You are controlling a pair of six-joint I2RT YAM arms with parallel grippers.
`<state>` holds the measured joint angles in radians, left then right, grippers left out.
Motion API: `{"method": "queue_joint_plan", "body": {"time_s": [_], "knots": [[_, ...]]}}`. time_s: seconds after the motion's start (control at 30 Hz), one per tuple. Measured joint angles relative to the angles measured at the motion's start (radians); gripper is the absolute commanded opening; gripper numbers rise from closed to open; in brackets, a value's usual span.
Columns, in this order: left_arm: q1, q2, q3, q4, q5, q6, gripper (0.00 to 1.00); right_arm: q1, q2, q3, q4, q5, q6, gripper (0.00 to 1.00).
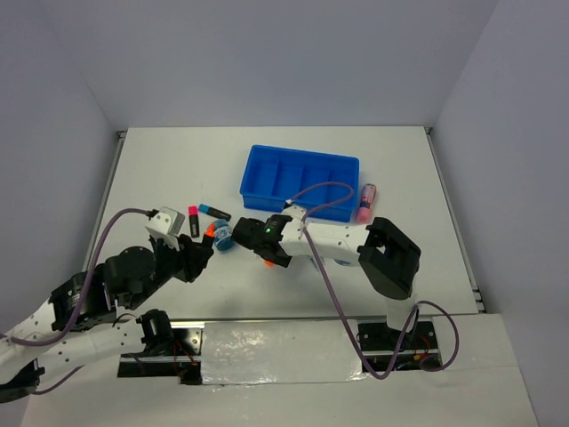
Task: Sort the stationery into containers
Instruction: Pick up the pen cap from the center of the board.
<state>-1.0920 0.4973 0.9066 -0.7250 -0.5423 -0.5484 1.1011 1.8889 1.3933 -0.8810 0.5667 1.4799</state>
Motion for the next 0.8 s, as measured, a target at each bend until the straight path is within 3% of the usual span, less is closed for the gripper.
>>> {"method": "queue_joint_plan", "body": {"time_s": [0.8], "knots": [[0.0,-0.077,-0.013,0.024,0.05,0.026,0.0,-0.008,0.107,-0.008,0.028,-0.034,0.106,0.54]]}}
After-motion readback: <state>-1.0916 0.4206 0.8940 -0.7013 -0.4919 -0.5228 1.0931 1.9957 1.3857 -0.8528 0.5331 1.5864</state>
